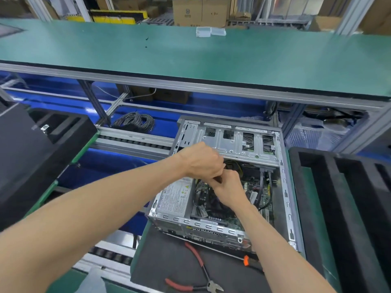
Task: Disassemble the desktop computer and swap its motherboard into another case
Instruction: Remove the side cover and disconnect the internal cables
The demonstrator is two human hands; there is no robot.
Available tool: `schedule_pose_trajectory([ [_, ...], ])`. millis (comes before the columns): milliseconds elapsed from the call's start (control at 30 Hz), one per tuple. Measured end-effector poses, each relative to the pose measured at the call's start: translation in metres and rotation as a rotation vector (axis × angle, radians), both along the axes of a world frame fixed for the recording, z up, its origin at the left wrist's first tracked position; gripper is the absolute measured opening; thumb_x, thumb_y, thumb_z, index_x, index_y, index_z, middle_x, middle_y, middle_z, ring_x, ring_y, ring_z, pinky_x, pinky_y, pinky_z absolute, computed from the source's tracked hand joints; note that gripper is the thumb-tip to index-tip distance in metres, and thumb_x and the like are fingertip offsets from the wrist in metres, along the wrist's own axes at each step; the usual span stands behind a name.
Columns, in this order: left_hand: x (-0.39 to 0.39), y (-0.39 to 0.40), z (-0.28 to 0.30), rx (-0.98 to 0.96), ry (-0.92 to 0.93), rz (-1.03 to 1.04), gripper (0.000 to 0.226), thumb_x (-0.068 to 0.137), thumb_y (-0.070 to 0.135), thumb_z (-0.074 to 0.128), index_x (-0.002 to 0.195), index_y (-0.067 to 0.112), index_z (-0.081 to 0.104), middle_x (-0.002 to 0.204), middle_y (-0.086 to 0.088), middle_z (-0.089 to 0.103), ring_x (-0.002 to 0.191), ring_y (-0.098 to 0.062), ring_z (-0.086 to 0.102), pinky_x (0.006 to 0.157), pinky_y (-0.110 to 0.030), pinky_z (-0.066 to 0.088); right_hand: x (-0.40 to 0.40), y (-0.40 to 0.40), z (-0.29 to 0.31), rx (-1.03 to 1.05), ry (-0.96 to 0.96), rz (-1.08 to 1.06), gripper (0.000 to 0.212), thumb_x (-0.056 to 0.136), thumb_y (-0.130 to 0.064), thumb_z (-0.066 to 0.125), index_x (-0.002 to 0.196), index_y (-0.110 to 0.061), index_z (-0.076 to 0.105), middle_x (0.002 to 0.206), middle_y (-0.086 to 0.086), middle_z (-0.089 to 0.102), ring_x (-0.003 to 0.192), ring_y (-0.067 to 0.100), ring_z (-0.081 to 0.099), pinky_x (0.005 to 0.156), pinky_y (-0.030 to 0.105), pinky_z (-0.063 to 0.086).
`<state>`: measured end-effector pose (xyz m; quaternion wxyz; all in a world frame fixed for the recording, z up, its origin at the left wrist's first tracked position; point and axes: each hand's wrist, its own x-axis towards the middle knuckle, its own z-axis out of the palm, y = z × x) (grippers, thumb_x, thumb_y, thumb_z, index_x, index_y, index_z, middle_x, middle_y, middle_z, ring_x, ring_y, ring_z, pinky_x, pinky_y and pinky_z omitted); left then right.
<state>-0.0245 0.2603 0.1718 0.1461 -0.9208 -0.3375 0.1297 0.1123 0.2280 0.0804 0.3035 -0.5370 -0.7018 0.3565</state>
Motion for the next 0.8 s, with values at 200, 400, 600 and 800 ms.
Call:
schedule_pose_trajectory([
  [200,0.014,-0.015,-0.018,0.013,-0.237,0.501,0.022,0.09,0.016,0.047,0.07,0.017,0.058,0.067,-0.003,0.052,0.064,-0.028,0.059,0.055,-0.033,0.038,-0.006,0.0,0.0,0.026,-0.062,0.04,0.038,0.092,-0.011,0.068,0.062,-0.022,0.046,0.054,-0.002,0.051,0.047,0.006,0.046,0.05,0.015,0.037],
  [400,-0.006,-0.009,-0.016,0.075,-0.202,0.277,0.039,0.1,0.026,0.036,0.061,0.019,0.04,0.056,0.005,0.033,0.051,-0.022,0.05,0.045,-0.029,0.027,-0.009,-0.002,0.003,0.07,-0.04,0.047,0.047,0.094,-0.016,0.067,0.059,-0.034,0.041,0.047,-0.008,0.045,0.041,0.008,0.041,0.047,0.015,0.033],
  [600,-0.02,-0.005,-0.006,0.041,-0.103,0.039,0.043,0.1,0.031,0.021,0.062,0.017,0.037,0.049,0.006,0.03,0.037,-0.012,0.021,0.044,-0.028,0.02,-0.007,-0.002,0.0,0.107,-0.022,0.074,0.047,0.091,-0.021,0.072,0.055,-0.032,0.043,0.045,-0.01,0.044,0.046,0.008,0.043,0.047,0.018,0.03],
  [800,-0.004,-0.011,-0.018,-0.023,-0.372,0.591,0.041,0.094,0.022,0.043,0.055,0.02,0.032,0.058,0.0,0.034,0.048,-0.016,0.033,0.045,-0.028,0.019,-0.014,0.0,-0.001,0.124,-0.023,0.059,0.042,0.091,-0.017,0.069,0.064,-0.034,0.043,0.051,-0.012,0.045,0.053,0.004,0.047,0.051,0.016,0.034],
])
